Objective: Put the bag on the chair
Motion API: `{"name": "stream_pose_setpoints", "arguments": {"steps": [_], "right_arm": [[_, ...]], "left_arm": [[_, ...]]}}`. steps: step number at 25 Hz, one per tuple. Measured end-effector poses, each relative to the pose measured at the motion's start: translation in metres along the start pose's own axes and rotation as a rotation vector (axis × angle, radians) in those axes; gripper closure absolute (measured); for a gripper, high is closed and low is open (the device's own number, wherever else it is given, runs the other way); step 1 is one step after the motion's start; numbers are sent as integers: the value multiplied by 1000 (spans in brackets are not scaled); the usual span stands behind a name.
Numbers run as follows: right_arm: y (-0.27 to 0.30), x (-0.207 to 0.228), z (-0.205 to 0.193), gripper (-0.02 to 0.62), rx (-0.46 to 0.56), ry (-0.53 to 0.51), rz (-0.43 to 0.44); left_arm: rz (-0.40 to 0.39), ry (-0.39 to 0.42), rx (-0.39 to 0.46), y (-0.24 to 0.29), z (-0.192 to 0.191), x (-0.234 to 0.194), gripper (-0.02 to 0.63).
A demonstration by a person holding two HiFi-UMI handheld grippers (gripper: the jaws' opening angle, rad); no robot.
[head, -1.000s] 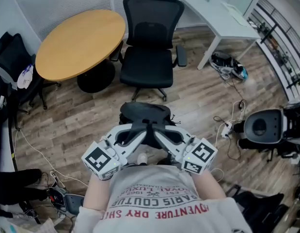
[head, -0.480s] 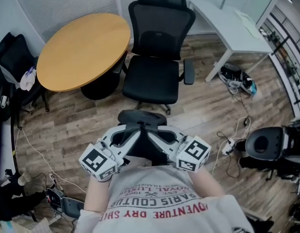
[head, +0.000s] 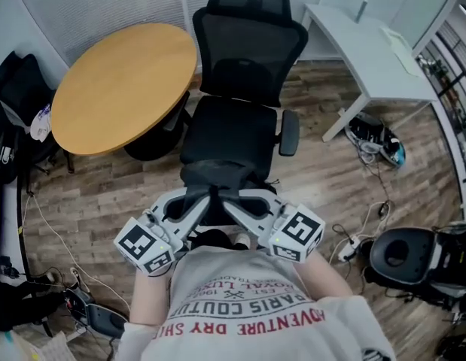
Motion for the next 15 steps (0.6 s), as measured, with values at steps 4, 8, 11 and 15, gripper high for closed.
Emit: {"name": "stream_pose_setpoints", "arguments": {"steps": [4, 8, 11, 15], "right_arm": [[-2, 45, 6, 548, 1, 48, -34], [4, 105, 23, 548, -5, 72, -99], [15, 143, 31, 548, -9, 99, -142], [36, 188, 47, 548, -12, 128, -194]], "left_arm": [[-20, 6, -36, 36, 7, -23, 536], [-65, 10, -46, 83, 22, -65, 535], [-106, 15, -65, 114, 32, -100, 536], [-182, 51, -101, 147, 48, -151, 535]]}}
Point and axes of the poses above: the fingertips, and each gripper's own axes: y forward along the fingers, x to its right, z out of its top, the point moved 8 cm from there along -y, backward along the fingers, and after that the axes turned 8 degrees about -x, right-handed, at the moved point
